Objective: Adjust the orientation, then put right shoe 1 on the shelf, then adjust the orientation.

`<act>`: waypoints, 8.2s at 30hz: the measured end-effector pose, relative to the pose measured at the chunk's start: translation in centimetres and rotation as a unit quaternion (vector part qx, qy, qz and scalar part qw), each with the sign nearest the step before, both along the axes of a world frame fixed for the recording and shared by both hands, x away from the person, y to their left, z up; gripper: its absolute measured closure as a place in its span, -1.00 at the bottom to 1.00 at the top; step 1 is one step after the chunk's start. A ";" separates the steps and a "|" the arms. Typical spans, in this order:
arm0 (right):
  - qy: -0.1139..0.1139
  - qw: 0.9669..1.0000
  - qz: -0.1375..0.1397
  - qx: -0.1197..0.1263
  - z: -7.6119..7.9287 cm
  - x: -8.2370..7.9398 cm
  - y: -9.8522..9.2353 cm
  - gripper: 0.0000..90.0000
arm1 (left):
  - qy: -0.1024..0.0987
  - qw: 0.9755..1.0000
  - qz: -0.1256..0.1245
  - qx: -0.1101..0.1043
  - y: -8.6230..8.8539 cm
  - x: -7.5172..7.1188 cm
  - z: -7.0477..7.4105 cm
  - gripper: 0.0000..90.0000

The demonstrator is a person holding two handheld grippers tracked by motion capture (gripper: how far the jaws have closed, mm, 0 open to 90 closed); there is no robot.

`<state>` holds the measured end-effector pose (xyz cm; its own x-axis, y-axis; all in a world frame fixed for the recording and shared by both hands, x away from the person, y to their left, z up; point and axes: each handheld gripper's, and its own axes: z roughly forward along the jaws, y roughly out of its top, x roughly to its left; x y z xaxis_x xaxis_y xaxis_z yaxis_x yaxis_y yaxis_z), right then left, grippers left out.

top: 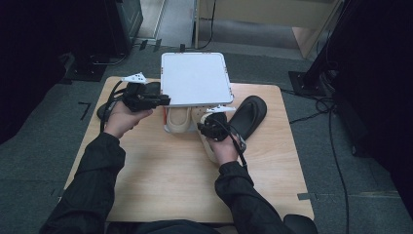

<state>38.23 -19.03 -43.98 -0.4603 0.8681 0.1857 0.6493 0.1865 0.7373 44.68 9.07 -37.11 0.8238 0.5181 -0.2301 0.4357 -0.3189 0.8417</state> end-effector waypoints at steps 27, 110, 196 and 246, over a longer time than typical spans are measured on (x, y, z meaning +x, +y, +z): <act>-0.047 0.996 0.064 0.028 0.9 -8.3 -7.3 0.71 | -0.001 1.000 0.002 0.002 -0.1 -0.1 0.0 0.71; -0.022 0.989 0.130 -0.063 -4.8 -7.8 -2.7 0.72 | -0.001 1.000 0.003 -0.002 -0.1 0.0 -0.1 0.72; -0.017 0.993 0.114 0.005 -1.7 -4.0 -7.3 0.27 | 0.015 0.999 0.046 0.005 3.2 -1.1 2.0 0.25; -0.015 0.993 0.116 0.013 -2.8 -3.6 -7.9 0.26 | 0.057 0.974 0.211 0.064 7.9 6.8 -6.6 0.68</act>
<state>34.60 -26.97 -46.76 -0.6525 0.7335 0.1904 0.5693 0.3087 0.7620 51.53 16.93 -43.70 0.5047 0.8352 -0.2187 0.6394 -0.1914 0.7447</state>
